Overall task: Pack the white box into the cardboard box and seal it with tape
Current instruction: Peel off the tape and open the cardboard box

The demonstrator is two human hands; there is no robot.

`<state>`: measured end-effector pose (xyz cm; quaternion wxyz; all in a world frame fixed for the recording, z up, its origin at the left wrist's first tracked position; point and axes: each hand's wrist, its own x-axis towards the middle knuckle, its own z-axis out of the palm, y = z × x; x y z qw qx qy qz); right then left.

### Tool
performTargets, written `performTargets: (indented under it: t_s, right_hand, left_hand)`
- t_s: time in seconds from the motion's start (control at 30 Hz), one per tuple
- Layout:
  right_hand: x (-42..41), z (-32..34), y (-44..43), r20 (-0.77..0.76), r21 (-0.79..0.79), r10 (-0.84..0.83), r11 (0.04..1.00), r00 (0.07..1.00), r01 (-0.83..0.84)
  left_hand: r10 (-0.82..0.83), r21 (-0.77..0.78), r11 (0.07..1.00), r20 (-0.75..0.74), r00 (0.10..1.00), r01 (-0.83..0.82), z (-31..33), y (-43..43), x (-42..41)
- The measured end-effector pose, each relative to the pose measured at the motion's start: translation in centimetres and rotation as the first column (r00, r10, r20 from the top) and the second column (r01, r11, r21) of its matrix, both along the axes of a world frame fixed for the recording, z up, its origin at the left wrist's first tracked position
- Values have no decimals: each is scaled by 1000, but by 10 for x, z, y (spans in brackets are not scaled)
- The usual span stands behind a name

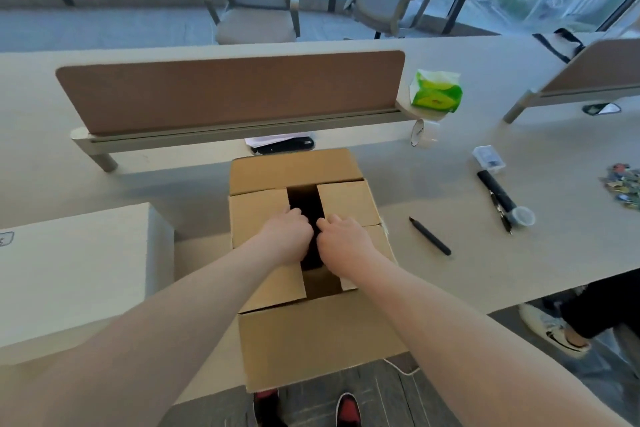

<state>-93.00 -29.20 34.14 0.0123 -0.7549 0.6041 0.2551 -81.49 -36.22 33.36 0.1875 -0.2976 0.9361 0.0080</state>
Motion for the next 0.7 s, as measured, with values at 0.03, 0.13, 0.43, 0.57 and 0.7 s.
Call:
performTargets:
  t_s: [0.03,0.13,0.43,0.57,0.7]
  right_hand:
    - [-1,6,2,-3,-16,19,1000,1000,-19]
    - [-10,25,13,-40,-106,81,991,996,-85]
    - [-60,48,35,-215,-264,-194,955,957,134]
    - [-80,42,41,-187,-238,-290,940,938,243]
    - [-87,28,32,-8,-175,-439,885,898,431]
  left_hand:
    - [22,-15,1000,6,1000,-22,7,2,1]
    - [75,-86,994,69,995,-69,31,10,1]
    - [542,-335,794,12,840,-508,74,42,37]
    - [651,-324,731,68,756,-601,69,55,51]
    - [750,-178,656,37,661,-734,52,55,59]
